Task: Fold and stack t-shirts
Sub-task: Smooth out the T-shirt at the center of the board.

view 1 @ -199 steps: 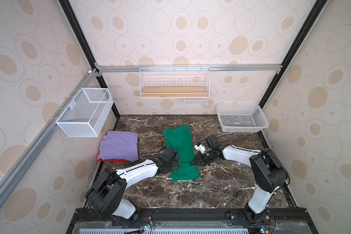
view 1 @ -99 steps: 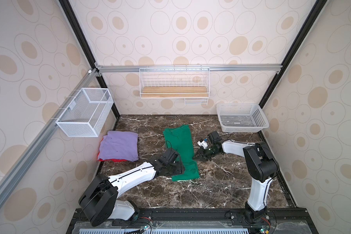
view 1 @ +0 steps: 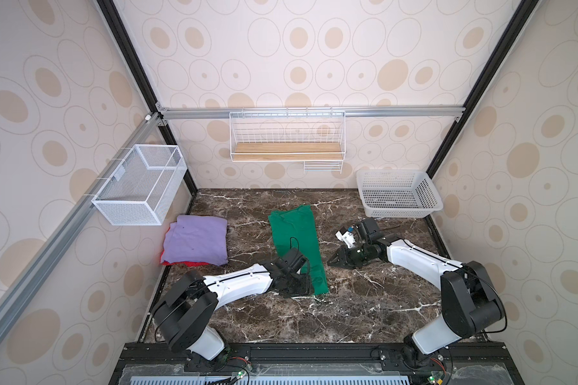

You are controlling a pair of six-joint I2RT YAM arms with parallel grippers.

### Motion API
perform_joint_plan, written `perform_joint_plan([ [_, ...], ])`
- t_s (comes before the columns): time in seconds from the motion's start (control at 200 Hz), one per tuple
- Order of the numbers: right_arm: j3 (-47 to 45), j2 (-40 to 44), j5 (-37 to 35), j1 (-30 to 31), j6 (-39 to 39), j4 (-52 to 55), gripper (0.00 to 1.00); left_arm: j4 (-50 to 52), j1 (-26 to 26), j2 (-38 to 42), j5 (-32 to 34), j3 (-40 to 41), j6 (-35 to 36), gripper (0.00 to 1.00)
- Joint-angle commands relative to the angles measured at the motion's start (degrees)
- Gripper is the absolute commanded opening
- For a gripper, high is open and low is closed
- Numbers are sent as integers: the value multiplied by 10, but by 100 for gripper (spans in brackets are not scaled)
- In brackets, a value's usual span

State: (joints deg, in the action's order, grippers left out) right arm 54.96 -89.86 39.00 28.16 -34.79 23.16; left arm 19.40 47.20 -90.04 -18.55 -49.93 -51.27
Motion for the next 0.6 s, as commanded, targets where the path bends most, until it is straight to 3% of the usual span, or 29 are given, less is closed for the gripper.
perform_joint_plan([
  [0.0, -19, 13, -5, -2, 13, 24, 27, 13, 0, -44, 17, -46, 28, 61],
  [0.29, -62, 54, 8, -2, 7, 14, 26, 37, -5, -118, 62, -127, 48, 59],
  [0.596, -101, 90, 30, 31, -12, -24, 26, 88, -7, -121, 96, -165, 66, 59],
])
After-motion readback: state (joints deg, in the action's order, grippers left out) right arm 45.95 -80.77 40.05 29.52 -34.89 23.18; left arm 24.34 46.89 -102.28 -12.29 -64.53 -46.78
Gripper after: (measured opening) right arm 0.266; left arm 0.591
